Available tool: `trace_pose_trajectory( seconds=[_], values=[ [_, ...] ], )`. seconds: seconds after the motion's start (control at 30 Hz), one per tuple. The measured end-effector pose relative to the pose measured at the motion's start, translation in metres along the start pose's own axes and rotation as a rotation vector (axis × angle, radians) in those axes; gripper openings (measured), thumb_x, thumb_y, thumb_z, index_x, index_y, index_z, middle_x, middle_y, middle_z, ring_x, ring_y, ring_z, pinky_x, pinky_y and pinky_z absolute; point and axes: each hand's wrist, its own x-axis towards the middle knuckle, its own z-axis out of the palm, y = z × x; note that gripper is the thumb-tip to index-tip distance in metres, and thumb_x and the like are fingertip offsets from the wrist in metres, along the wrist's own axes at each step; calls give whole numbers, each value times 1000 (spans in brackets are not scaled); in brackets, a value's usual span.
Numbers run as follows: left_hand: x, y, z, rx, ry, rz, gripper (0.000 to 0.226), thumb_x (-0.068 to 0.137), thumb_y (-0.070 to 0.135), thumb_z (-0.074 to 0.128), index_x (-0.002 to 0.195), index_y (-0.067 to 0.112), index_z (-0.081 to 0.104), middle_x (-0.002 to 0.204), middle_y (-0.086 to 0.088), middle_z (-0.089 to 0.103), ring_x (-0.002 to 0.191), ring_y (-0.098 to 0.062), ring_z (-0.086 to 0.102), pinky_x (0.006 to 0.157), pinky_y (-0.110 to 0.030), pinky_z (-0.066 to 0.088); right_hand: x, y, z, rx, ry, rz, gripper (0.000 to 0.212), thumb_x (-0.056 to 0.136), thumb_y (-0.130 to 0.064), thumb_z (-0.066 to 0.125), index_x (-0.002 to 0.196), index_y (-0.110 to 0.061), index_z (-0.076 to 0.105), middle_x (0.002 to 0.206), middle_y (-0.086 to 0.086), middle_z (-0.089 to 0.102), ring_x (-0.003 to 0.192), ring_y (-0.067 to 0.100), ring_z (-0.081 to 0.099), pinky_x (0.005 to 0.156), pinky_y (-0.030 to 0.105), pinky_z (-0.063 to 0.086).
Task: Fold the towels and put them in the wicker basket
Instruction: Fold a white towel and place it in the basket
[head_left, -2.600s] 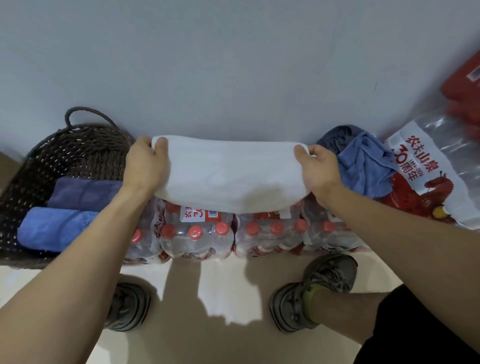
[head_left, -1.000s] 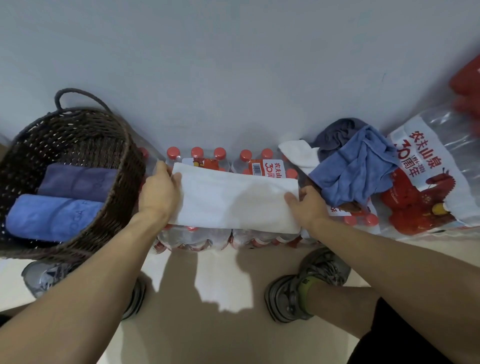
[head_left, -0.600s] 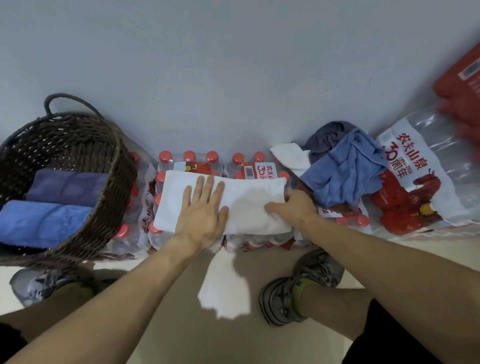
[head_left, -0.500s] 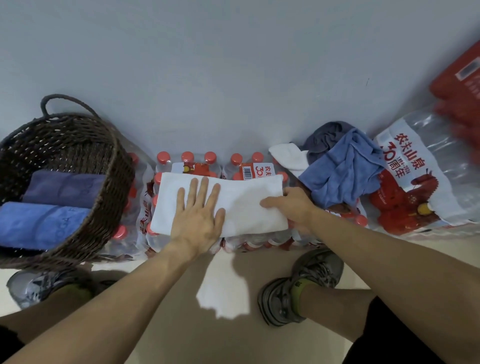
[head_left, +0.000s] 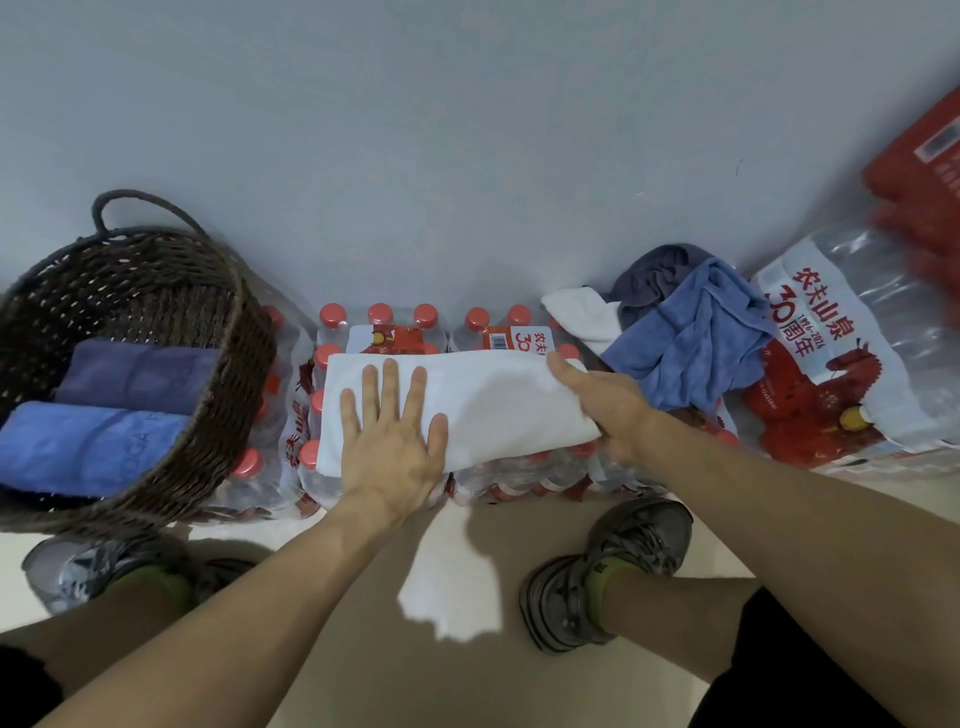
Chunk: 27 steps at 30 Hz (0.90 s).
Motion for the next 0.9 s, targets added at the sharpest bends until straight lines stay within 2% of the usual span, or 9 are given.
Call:
trace_pose_trajectory(
  seconds=[0.13,0.23,0.33,0.43,0.53,0.63,0.7,0.8,0.9],
  values=[
    [4,1,-5,19,-78,1,66,99,51,16,156,23,-3,163,-11,-12,148,-30,-20,119,-52,-12,0,-4,6,-230,25,-162,22,87,-34,72,101,-18,67,109,2,73,88,21,69,66,31,55],
    [11,3,-22,-12,63,11,51,98,42,35,138,12,43,152,-22,27,146,-38,10,117,-51,11,-4,-19,19,-735,266,-380,42,84,-36,70,115,-10,60,106,3,63,96,23,59,75,31,45],
    [21,6,-49,-468,234,9,27,95,32,48,93,11,64,106,-8,62,104,-27,54,89,-40,43,-19,-36,47,-738,217,-463,43,81,-35,72,116,-16,54,98,-2,59,88,17,56,65,25,40],
    [36,9,-83,-1151,-131,-233,43,95,44,48,81,8,66,81,-8,71,77,-26,66,71,-38,56,-36,-42,78,-578,36,-448,30,80,-25,74,99,-27,52,84,-8,61,73,8,60,51,19,44],
    [39,-5,-97,-1388,-480,-273,52,84,64,51,94,20,77,96,-8,76,84,-24,72,78,-37,60,-49,-40,102,-327,-263,-318,33,79,-11,78,104,-22,61,93,2,69,83,19,72,74,35,62],
    [39,-25,-91,-1365,-433,-309,41,84,46,69,110,15,72,105,-13,74,98,-32,71,94,-52,53,-53,-36,113,-138,-466,-203,50,77,2,77,123,-9,60,90,1,63,80,18,70,79,40,61],
    [39,-38,-82,-1275,-303,-386,28,88,24,70,112,10,67,102,-16,73,94,-36,71,89,-58,54,-53,-33,117,-146,-379,-226,49,76,3,77,121,-7,60,93,1,60,75,15,69,75,38,62],
    [36,-51,-71,-1162,-259,-437,22,94,15,63,115,9,63,104,-14,72,95,-34,70,88,-53,56,-49,-22,118,-555,-173,-466,33,79,-5,73,111,-12,66,87,-4,61,79,12,63,78,29,59],
    [35,-59,-64,-1214,-313,-471,25,99,13,55,122,5,60,109,-16,71,97,-35,69,87,-54,56,-51,-5,120,-816,-203,-622,31,83,-19,74,113,-16,69,98,-3,65,85,10,59,85,24,51]
  ],
)
